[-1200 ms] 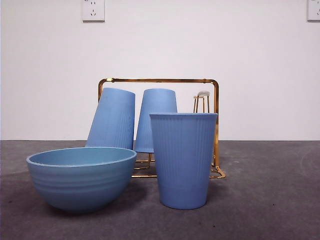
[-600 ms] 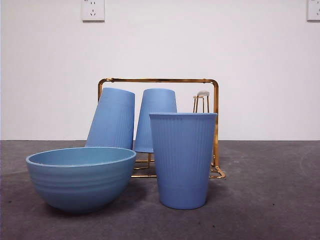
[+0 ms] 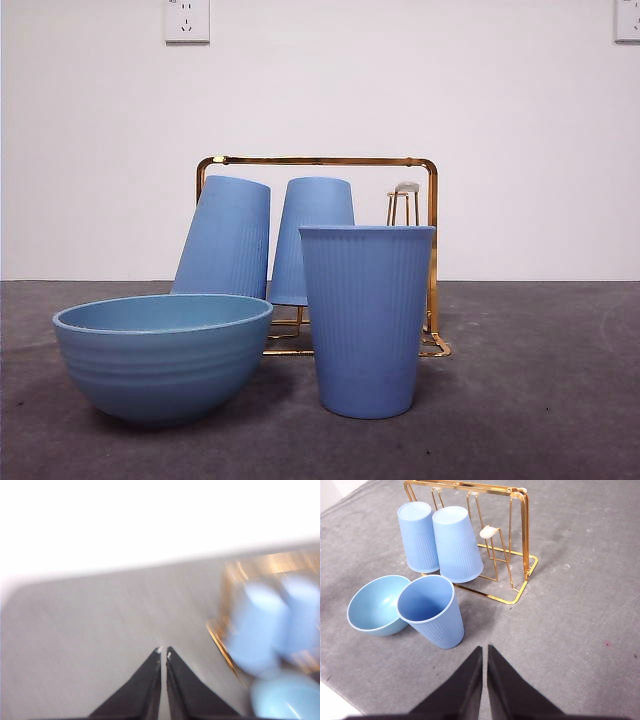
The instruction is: Right arm lift cup from the cupboard, then place it on the right of the bowl
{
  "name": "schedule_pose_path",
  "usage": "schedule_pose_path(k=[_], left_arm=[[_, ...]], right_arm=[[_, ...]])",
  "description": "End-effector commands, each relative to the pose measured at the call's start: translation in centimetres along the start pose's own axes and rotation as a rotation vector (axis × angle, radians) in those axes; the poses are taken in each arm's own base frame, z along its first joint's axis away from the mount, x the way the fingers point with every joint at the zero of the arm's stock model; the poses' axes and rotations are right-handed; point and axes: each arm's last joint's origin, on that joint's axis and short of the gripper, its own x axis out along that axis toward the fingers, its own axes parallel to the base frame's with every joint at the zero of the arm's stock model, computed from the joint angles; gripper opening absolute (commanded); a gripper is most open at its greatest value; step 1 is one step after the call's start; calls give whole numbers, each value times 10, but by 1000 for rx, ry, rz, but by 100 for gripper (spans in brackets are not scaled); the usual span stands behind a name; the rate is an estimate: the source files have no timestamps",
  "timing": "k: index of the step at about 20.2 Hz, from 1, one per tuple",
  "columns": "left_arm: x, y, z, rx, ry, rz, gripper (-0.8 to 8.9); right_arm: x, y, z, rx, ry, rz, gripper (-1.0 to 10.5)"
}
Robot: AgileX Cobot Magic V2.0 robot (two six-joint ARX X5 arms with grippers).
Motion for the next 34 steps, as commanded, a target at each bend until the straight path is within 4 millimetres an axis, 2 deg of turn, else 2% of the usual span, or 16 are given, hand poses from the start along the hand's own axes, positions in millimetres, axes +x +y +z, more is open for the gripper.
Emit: schedule_pose_path(k=[1,3,7,10,14,18,34], left_arm=[[21,1,-30,-5,-66,72,15],[38,1,-57,-91,-101,40,14],[61,0,-108,-92,-25,47,15],[69,-1,-128,-97,21,46,15],[76,0,-145,-99,28,68,15],[76,3,-147,-112,48,160,14],[76,3,-148,-111,57,163,15]], right_arm=[[-2,1,3,-12,-15,7,14],[-2,1,3,-13,-15,9,14],[-2,1,3,-12,-15,9,14],[-2,1,3,-12,-15,9,14],[-2,1,3,-12,-15,9,14],[-2,1,3,-12,-15,9,14],[-2,1,3,-13,-15,9,14]])
